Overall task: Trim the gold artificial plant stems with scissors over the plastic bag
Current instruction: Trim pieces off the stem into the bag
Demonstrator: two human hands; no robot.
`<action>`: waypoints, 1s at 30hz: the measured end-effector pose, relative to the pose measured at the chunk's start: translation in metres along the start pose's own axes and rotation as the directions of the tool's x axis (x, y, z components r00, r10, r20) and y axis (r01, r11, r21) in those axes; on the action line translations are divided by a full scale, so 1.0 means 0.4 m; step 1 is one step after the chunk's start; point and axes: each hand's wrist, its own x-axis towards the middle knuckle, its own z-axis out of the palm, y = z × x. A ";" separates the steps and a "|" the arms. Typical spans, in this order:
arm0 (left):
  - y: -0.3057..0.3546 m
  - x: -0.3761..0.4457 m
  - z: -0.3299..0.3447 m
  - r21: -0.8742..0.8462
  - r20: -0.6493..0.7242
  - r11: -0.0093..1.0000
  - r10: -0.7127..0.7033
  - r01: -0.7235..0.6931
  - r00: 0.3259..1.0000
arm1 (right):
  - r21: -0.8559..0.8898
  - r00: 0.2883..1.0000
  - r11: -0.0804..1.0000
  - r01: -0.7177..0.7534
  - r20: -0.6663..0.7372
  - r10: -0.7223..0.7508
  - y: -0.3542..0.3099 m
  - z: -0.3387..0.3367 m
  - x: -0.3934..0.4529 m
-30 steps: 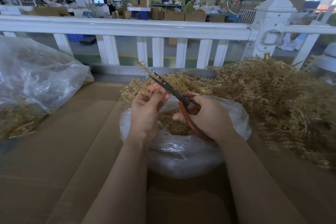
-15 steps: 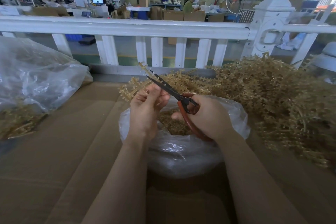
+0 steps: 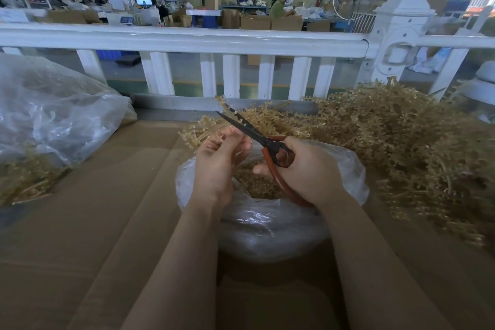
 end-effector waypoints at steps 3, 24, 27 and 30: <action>0.003 -0.002 0.003 -0.014 0.021 1.000 -0.015 0.015 1.000 | 0.010 1.000 1.000 -0.003 0.001 0.003 0.000 0.000 0.000; 0.009 -0.010 0.004 -0.025 0.147 0.998 -0.055 0.059 0.988 | 0.073 0.998 0.997 0.021 -0.055 -0.017 0.001 0.002 -0.003; 0.008 -0.008 0.004 -0.026 0.146 0.997 -0.062 0.066 0.987 | 0.116 0.999 0.993 0.009 -0.045 -0.004 0.001 0.001 -0.002; 0.007 -0.007 0.005 -0.028 0.145 0.997 -0.064 0.069 0.987 | 0.141 0.999 0.990 -0.002 -0.043 0.008 0.001 0.000 -0.003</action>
